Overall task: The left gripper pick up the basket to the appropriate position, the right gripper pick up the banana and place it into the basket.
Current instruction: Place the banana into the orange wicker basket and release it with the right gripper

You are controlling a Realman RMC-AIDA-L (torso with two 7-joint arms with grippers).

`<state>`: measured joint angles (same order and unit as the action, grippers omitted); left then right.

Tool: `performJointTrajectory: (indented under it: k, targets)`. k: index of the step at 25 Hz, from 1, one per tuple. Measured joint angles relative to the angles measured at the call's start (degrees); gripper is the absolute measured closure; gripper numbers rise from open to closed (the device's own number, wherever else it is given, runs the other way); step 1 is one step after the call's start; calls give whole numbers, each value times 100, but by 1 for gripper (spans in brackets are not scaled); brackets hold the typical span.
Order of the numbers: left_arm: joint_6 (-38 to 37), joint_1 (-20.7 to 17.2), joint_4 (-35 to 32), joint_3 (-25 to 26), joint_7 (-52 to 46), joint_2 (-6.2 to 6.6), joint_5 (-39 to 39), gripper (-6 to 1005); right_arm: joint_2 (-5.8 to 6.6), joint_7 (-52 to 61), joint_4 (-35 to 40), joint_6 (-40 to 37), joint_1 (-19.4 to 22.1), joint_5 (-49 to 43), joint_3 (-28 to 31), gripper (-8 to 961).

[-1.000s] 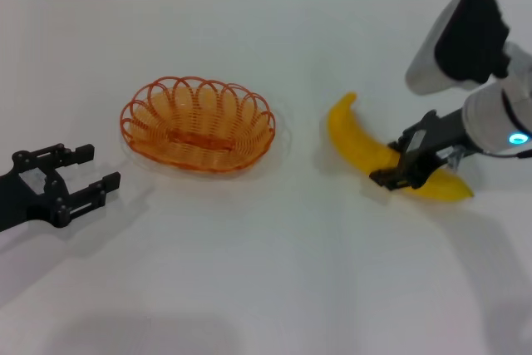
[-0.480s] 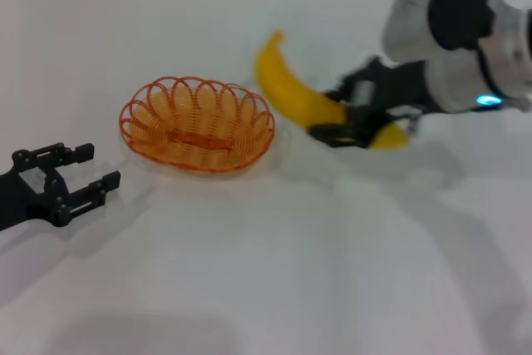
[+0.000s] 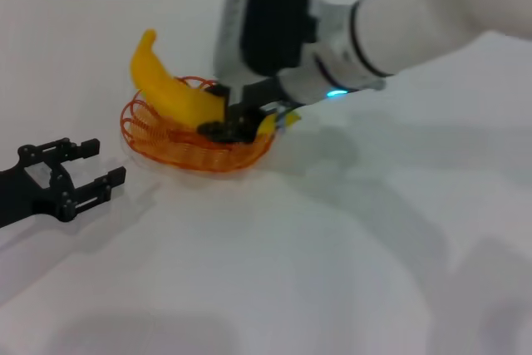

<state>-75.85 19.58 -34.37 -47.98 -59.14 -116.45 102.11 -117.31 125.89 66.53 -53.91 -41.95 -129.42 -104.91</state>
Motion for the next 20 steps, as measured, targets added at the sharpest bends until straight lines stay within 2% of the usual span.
performJointTrajectory:
  k: [3,6,16,20]
  targets:
    - [0,40,21,-18,0,0,12,401,-28,206,-622,472,-428,4,-420,461]
    - [0,58,27,-29,0,0,21,401,-35,280,-760,623,-499,6,-548,456]
    - [0,43,30,-22,-1,0,41,402,-34,290,-393,646,-289,5,-607,442]
    - [0,26,34,-19,-3,0,46,402,7,229,363,423,173,-92,-562,268]
